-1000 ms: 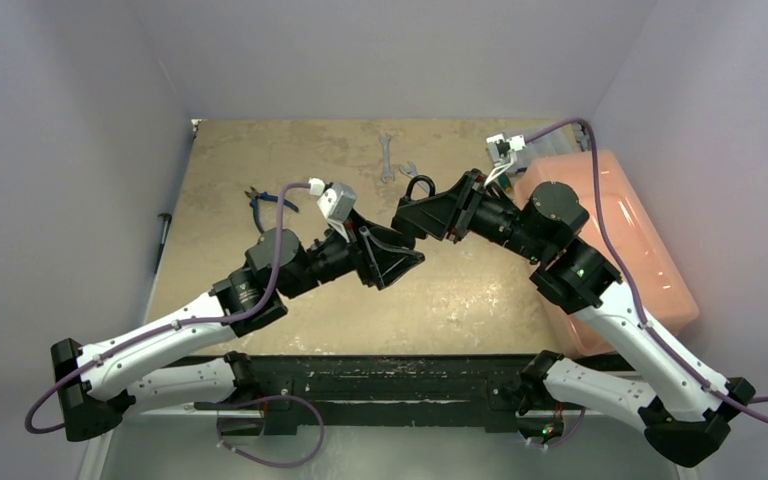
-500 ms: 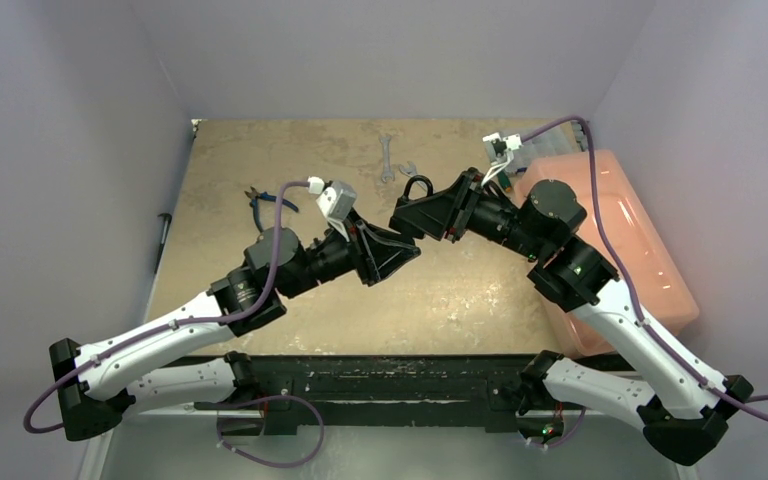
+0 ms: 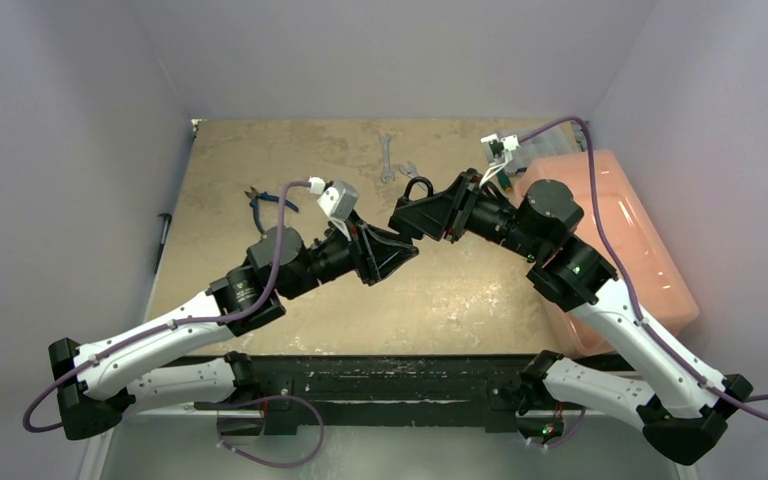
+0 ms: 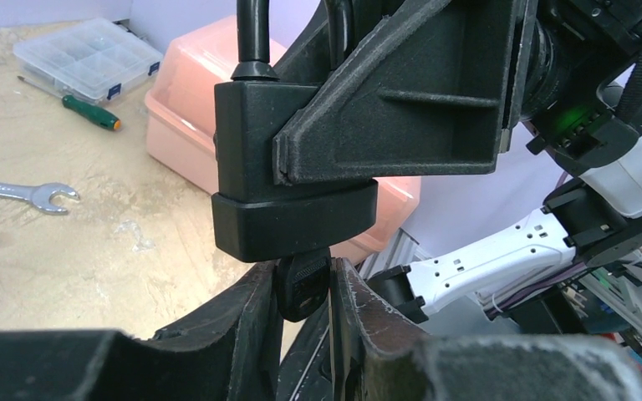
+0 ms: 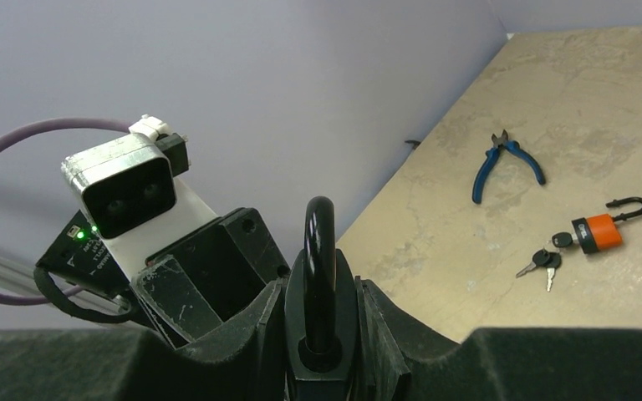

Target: Unlock with the key

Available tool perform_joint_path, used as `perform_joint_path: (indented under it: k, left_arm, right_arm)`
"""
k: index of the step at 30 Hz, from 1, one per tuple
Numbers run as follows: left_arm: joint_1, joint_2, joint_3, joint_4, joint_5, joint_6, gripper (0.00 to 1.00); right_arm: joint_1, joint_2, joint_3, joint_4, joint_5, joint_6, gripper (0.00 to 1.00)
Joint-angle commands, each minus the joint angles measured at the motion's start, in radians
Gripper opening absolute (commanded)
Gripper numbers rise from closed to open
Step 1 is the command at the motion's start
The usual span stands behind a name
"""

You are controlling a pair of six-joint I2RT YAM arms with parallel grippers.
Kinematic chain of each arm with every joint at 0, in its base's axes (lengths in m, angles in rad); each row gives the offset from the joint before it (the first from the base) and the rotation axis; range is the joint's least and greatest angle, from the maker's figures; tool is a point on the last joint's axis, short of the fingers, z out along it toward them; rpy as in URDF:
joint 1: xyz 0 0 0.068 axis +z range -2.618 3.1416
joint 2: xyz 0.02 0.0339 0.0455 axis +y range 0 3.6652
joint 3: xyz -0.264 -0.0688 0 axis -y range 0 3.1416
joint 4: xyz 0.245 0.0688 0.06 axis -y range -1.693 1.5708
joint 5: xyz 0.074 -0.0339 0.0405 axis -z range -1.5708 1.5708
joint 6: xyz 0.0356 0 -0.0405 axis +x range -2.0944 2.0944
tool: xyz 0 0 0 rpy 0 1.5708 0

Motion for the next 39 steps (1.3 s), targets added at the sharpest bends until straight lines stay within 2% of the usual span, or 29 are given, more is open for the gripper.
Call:
perform_joint_path:
  k: [1,14,24,30,31,35,39]
  left_arm:
    - [0.012,-0.007,0.057,-0.001,-0.122,0.042,0.00]
    - [0.011,0.002,0.070,-0.064,-0.232,0.070,0.00]
    - [0.012,0.033,0.090,-0.128,-0.327,0.107,0.00]
    - [0.012,0.026,0.082,-0.113,-0.296,0.145,0.00]
    - [0.012,0.018,0.078,-0.112,-0.288,0.153,0.02]
    - [0.012,-0.029,0.050,-0.127,-0.264,0.171,0.41]
    - [0.012,-0.103,0.004,-0.145,-0.244,0.166,0.62]
  right_arm:
    - [0.003,-0.008,0.033,0.025,0.009,-0.015,0.00]
    - [0.016,0.022,0.085,-0.083,0.106,-0.033,0.00]
    - [0.084,0.077,0.150,-0.239,0.292,-0.065,0.00]
    - [0.101,0.084,0.151,-0.261,0.339,-0.059,0.00]
    - [0.101,0.080,0.151,-0.258,0.350,-0.059,0.00]
    - [0.101,0.065,0.147,-0.245,0.367,-0.062,0.00]
    - [0.100,0.063,0.150,-0.247,0.364,-0.037,0.00]
